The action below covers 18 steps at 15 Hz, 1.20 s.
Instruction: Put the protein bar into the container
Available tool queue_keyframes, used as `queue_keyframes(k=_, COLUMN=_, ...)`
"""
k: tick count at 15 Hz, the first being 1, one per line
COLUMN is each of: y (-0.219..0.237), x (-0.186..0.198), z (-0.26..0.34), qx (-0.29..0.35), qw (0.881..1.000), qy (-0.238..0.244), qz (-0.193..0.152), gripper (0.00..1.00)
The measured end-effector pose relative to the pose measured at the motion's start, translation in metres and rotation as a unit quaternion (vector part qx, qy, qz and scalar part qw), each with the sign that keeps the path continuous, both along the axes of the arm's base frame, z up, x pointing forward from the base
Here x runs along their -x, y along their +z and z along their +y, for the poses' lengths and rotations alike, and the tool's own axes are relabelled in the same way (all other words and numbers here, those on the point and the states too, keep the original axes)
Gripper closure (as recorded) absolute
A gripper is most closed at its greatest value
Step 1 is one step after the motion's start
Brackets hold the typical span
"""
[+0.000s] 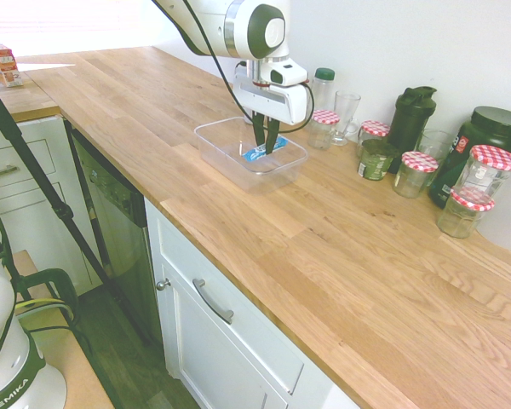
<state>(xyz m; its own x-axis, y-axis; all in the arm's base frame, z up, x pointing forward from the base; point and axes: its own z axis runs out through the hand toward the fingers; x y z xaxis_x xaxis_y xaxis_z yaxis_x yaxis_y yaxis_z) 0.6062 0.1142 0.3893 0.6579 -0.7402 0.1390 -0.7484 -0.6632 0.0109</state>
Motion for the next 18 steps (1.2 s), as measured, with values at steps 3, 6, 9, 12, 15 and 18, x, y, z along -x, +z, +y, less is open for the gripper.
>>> queue_keyframes(k=3, y=-0.005, x=0.002, z=0.001, qx=0.002, qw=1.000, qy=-0.004, qz=0.002, gripper=0.00)
queue_keyframes(k=6, y=-0.004, x=0.003, z=0.003, qx=0.001, qw=1.000, qy=-0.002, qz=0.001, gripper=0.00)
queue_keyframes(k=9, y=-0.005, x=0.003, z=0.003, qx=0.002, qw=1.000, qy=-0.003, qz=0.002, gripper=0.00)
queue_keyframes(k=12, y=-0.009, x=0.006, z=0.003, qx=0.001, qw=1.000, qy=-0.004, qz=0.002, gripper=0.00)
queue_keyframes(k=15, y=-0.009, x=0.008, z=0.003, qx=0.000, qw=1.000, qy=-0.006, qz=-0.001, gripper=0.00)
queue_keyframes(k=18, y=0.006, x=0.015, z=0.003, qx=-0.003, qw=1.000, qy=-0.006, qz=-0.012, gripper=0.00)
